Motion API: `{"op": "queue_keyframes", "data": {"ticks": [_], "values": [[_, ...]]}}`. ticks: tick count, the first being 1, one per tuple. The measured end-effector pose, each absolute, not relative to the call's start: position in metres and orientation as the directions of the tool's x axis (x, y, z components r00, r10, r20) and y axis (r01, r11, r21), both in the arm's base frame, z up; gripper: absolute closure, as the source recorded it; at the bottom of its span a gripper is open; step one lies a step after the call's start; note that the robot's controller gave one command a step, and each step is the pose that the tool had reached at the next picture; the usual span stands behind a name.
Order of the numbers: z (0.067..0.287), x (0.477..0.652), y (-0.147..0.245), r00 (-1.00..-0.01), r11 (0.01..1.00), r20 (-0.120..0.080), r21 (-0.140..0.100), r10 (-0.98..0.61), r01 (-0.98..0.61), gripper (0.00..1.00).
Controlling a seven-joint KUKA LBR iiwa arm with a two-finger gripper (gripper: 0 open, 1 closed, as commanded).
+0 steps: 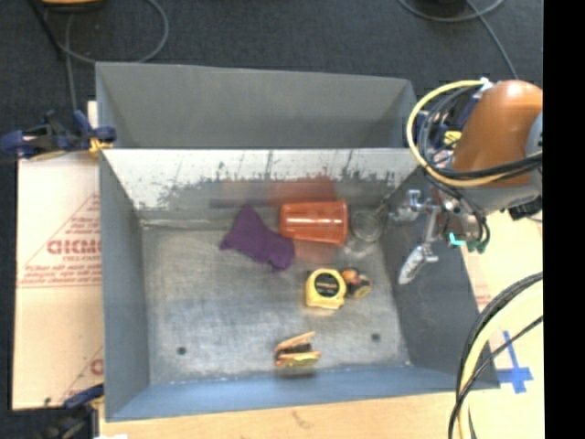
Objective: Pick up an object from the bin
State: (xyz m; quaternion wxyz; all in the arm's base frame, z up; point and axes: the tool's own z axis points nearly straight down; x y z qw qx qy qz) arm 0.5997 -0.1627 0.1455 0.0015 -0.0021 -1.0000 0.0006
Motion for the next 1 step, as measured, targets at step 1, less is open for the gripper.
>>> {"op": "queue_keyframes", "data": {"ticks": [1], "values": [[0.15, 0.6018, -0.1625, -1.0, 1.0, -0.005, -0.003, 0.001, 0.001, 0.0]]}}
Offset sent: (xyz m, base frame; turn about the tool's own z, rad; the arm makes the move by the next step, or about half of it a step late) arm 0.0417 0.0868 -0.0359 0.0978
